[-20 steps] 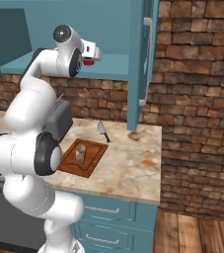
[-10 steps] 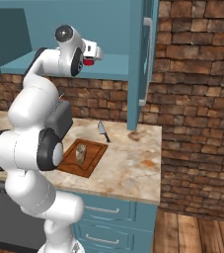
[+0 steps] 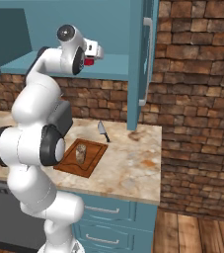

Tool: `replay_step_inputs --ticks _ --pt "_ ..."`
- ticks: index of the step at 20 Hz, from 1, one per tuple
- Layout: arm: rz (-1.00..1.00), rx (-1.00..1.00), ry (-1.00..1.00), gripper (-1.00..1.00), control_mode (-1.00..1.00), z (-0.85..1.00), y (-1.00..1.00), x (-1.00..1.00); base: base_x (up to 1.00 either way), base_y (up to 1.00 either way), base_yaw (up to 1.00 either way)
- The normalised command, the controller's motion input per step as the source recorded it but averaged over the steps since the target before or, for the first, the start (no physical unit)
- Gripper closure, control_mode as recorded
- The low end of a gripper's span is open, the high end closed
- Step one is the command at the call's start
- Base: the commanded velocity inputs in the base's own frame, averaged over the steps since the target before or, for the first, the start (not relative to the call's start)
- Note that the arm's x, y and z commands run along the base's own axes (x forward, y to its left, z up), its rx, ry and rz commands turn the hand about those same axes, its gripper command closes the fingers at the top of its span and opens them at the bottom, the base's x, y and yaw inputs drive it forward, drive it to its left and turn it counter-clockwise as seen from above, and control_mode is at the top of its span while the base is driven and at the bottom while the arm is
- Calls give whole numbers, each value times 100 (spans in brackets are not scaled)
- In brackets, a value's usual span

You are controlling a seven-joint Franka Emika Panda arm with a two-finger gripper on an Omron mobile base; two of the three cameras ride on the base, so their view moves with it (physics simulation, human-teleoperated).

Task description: Pick the bread, place it on the cutting board, pick the jam, place it on the counter, and close the cabinet.

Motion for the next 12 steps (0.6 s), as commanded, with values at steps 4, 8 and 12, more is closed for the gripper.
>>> replay_step_inputs --ticks 4,8,12 --pt "1 0 0 -100 -100 -1 0 13 0 0 0" --pt "1 0 0 -100 -100 -4 0 13 0 0 0" --pt "1 0 0 -100 -100 -7 0 12 0 0 0"
